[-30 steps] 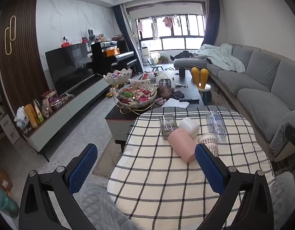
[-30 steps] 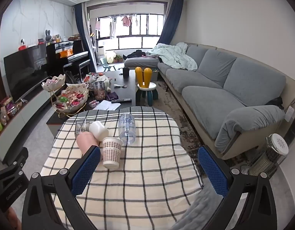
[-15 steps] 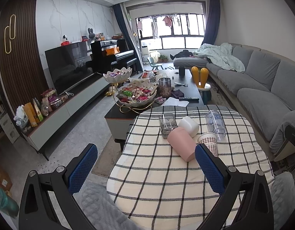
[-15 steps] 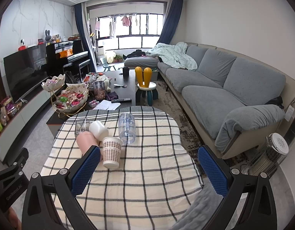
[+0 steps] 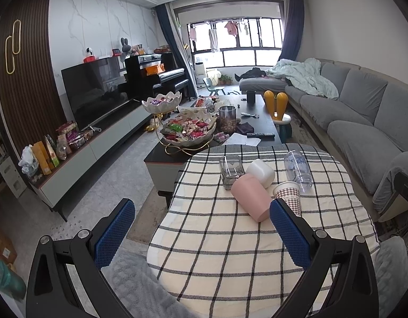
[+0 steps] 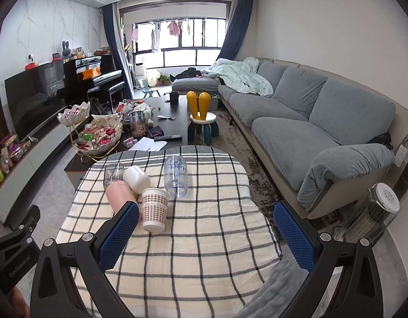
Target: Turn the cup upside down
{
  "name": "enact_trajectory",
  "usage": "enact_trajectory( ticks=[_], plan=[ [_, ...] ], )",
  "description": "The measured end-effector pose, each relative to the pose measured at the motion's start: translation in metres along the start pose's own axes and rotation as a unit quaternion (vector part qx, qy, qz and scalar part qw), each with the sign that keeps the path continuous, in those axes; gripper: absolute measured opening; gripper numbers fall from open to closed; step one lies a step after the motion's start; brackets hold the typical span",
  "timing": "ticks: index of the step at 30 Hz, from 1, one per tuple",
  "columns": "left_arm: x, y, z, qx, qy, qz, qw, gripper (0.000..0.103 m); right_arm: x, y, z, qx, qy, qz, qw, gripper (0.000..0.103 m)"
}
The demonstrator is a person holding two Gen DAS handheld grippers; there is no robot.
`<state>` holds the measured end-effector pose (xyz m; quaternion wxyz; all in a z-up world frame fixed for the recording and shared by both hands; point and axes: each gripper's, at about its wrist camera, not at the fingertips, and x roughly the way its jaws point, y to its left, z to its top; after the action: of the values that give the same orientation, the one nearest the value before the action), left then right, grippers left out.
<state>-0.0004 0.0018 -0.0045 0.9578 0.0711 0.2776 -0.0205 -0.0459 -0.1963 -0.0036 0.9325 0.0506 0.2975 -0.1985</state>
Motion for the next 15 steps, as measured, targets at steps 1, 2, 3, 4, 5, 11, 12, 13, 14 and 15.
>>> enact_trajectory(
  ticks=[1, 2, 3, 4, 5, 11, 12, 13, 14, 15],
  plan=[
    [-0.0004, 0.0001, -0.0015, 0.0, -0.001, 0.0, 1.0, 0.103, -0.0001, 0.0003, -0.0002, 0.0, -0.001, 0.0, 1.0, 0.102],
    [-0.001, 0.0004, -0.0029, -0.001, -0.002, -0.001, 1.0, 0.103, 0.0001, 0.0003, -0.0002, -0.001, 0.0, 0.0, 1.0, 0.102],
    [-0.001, 0.0009, -0.004, 0.0, -0.002, -0.001, 1.0, 0.103, -0.0001, 0.0008, -0.0004, -0.001, 0.0, 0.0, 1.0, 0.102],
    [-0.001, 0.0006, -0.0035, 0.0, -0.001, 0.0, 1.0, 0.103, 0.0, 0.0005, -0.0003, -0.001, 0.0, 0.0, 1.0, 0.102],
    [-0.0007, 0.0011, -0.0044, 0.0, 0.0, 0.0, 1.0, 0.103, 0.0003, 0.0, -0.0002, 0.0, 0.0, 0.001, 1.0, 0.102],
    [-0.0004, 0.0015, -0.0062, -0.001, 0.001, 0.0, 1.0, 0.103, 0.0004, -0.0002, -0.0003, 0.0, 0.0, 0.0, 1.0, 0.102],
    [-0.0003, 0.0015, -0.006, -0.001, 0.002, 0.0, 1.0, 0.103, 0.0004, 0.0, -0.0002, 0.0, 0.001, 0.0, 1.0, 0.102],
    [0.0003, 0.0025, -0.0075, -0.001, 0.002, 0.0, 1.0, 0.103, 0.0004, -0.0001, -0.0003, 0.0, 0.0, 0.0, 1.0, 0.102],
    [-0.0003, 0.002, -0.0063, -0.002, 0.003, 0.0, 1.0, 0.103, 0.0002, -0.0001, -0.0003, 0.0, 0.0, 0.0, 1.0, 0.102],
    [-0.0004, 0.0014, -0.006, -0.002, 0.002, 0.001, 1.0, 0.103, 0.0005, -0.0002, -0.0003, 0.0, 0.0, 0.001, 1.0, 0.102]
  ],
)
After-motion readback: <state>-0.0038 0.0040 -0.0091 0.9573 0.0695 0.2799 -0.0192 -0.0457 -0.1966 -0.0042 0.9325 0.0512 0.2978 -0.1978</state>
